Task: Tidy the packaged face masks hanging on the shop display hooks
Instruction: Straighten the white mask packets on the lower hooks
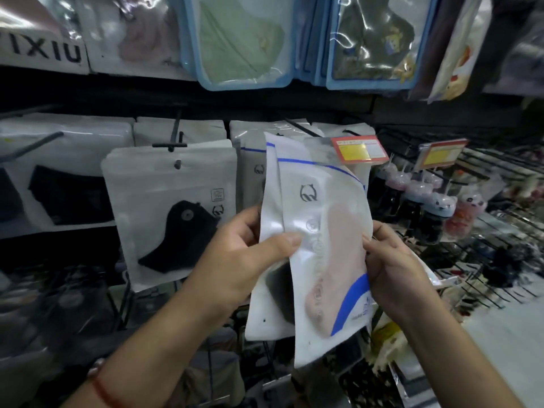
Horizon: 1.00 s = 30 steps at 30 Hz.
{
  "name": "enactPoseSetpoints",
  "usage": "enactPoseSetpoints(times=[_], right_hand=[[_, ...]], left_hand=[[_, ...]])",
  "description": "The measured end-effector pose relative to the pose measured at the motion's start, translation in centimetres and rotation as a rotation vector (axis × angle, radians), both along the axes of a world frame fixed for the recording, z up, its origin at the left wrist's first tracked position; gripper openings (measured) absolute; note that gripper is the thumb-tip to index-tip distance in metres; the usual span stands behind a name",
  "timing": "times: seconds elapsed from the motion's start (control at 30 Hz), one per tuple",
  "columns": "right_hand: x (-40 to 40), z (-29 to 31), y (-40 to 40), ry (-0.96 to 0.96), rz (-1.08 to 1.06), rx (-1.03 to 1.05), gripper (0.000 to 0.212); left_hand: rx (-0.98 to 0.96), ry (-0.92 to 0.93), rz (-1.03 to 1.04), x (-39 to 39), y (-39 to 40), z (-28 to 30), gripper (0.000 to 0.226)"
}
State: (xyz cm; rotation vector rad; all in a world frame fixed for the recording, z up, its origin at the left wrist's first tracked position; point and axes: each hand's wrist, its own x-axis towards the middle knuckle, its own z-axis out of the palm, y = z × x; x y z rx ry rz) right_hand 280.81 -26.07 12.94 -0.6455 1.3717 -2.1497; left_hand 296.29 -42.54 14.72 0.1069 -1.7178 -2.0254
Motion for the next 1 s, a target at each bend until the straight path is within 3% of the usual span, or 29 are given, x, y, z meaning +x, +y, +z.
enactPoseSetpoints(times=[0.1, 0.37, 0.47, 0.53, 0.6, 0.73, 0.87, 0.93, 1.0], right_hand=[[0.2, -0.1, 1.2, 0.002, -0.036, 0.036, 0.01], [-0.6, -1.6, 3.8, 0.101, -0.189, 0.227, 0.015], [-1.5, -1.1, 5.4, 0.21, -0.271, 0.237, 0.044], [-2.4, 0.0, 6.8, 0.394, -0.295, 0.294, 0.068], [-3.6, 1.6, 8.2, 0.608, -0.286, 0.383, 0.074], [-6.3, 4.5, 11.1, 0.698, -0.187, 0.413, 0.038], [-9.5, 5.1, 14.0, 0.651, -0.113, 0.396, 0.027], [-10.9, 5.1, 15.2, 0.623, -0.062, 0.392, 0.028], [-12.1, 5.1, 16.1, 0.632, -0.021, 0.393, 0.027]], left_hand=[[-0.05, -0.026, -0.008, 0.3, 0.6, -0.1, 0.034], [-0.071, -0.178, 0.138, -1.8, 3.3, -2.0, 0.017], [-0.085, -0.197, 0.14, -2.4, 4.4, -2.4, 0.019], [-0.089, -0.207, 0.126, -3.0, 5.5, -2.6, 0.022], [-0.094, -0.225, 0.115, -3.9, 6.9, -2.6, 0.026], [-0.047, -0.243, 0.107, -6.0, 9.1, -2.5, 0.029], [0.051, -0.233, 0.068, -8.2, 10.7, -0.9, 0.039], [-0.11, -0.205, 0.146, -9.5, 10.8, 0.8, 0.041], [-0.482, -0.238, 0.231, -10.9, 10.5, 2.5, 0.052]])
